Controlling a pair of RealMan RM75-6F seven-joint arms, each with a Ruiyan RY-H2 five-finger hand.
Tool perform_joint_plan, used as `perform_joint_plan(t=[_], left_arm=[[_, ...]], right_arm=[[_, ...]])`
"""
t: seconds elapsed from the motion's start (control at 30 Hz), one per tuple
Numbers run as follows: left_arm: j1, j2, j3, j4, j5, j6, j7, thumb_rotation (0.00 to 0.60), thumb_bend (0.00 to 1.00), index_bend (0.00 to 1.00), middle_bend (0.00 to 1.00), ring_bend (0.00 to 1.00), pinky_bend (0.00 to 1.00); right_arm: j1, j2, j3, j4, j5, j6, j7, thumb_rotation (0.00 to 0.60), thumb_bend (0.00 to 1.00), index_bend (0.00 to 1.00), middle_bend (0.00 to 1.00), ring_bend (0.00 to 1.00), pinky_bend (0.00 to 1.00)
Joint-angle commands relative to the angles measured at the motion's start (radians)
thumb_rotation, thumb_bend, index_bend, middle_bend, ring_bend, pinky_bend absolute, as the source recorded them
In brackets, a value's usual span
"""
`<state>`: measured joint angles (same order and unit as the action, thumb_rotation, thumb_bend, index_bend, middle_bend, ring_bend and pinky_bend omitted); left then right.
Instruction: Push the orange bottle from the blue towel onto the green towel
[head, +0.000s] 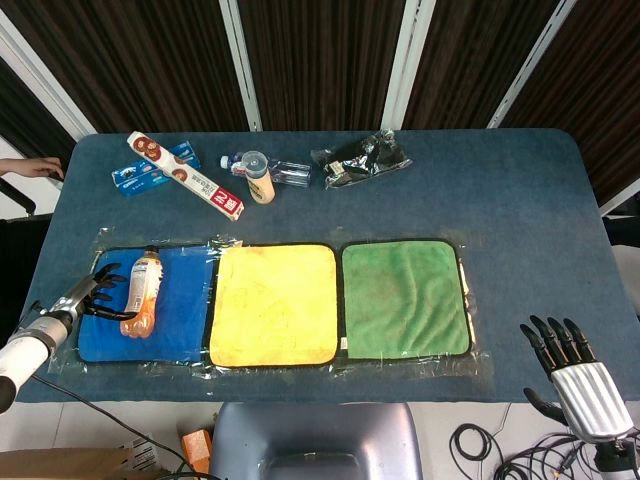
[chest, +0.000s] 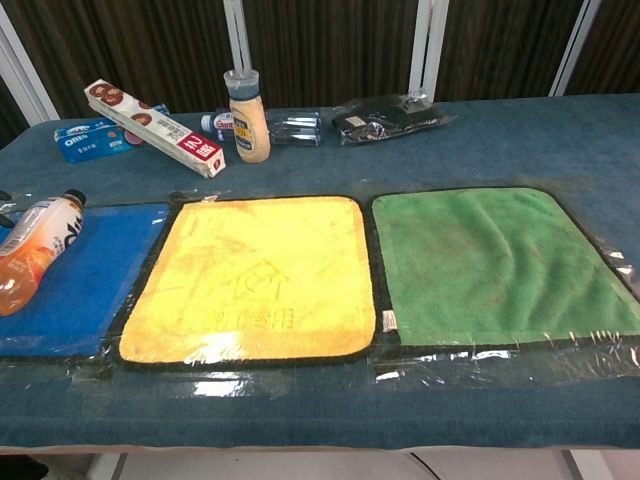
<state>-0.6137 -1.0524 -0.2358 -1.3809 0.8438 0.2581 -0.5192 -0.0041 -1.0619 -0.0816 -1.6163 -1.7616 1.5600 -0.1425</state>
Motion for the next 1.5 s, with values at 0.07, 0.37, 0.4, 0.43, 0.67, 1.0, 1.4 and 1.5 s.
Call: perform_joint_plan(t=[0.07,0.37,0.4,0.43,0.67,1.0,1.4,1.5], left_arm=[[-0.057,0.017,0.036,-0.001,-0.068,-0.087,-0.012,0.600,0.03,0.00,0.17,0.14,0.29],[-0.114,0.048,0.051,-0.067,-0.138,-0.168,-0.060,0.600,0.04,0.00,0.17,0.15,0.35],[-0.115,0.048,0.044,-0.070,-0.141,-0.179,-0.067,0.600,0.04,0.00,0.17,0.15,0.35],[-0.115,0.048,0.039,-0.071,-0.144,-0.191,-0.072,0.600,0.04,0.00,0.17,0.15,0.35],[-0.124,0.053,0.034,-0.071,-0.139,-0.227,-0.079,0.600,0.04,0.00,0.15,0.13,0.35],[-0.149,0.087,0.065,-0.084,-0.135,-0.328,-0.092,0.600,0.04,0.00,0.15,0.12,0.37],[-0.101,0.089,-0.043,-0.127,-0.161,-0.437,-0.081,0.600,0.04,0.00,0.14,0.12,0.37],[-0.083,0.074,-0.090,-0.112,-0.177,-0.476,-0.068,0.600,0.04,0.00,0.15,0.12,0.37]], right_arm=[[0.001,-0.001,0.000,0.001,0.000,-0.003,-0.003,0.600,0.15,0.00,0.05,0.00,0.00],[0.003,-0.003,0.001,-0.001,0.001,-0.010,-0.008,0.600,0.15,0.00,0.05,0.00,0.00],[0.003,-0.003,0.001,-0.001,0.002,-0.011,-0.009,0.600,0.15,0.00,0.05,0.00,0.00],[0.003,-0.003,0.001,-0.002,0.002,-0.011,-0.010,0.600,0.15,0.00,0.05,0.00,0.00],[0.002,-0.003,0.002,-0.001,0.003,-0.010,-0.007,0.600,0.15,0.00,0.05,0.00,0.00],[0.003,-0.005,0.001,-0.003,0.004,-0.015,-0.015,0.600,0.15,0.00,0.05,0.00,0.00],[0.003,-0.006,0.001,-0.003,0.003,-0.015,-0.017,0.600,0.15,0.00,0.05,0.00,0.00],[0.002,-0.005,0.002,-0.002,0.004,-0.014,-0.014,0.600,0.15,0.00,0.05,0.00,0.00]])
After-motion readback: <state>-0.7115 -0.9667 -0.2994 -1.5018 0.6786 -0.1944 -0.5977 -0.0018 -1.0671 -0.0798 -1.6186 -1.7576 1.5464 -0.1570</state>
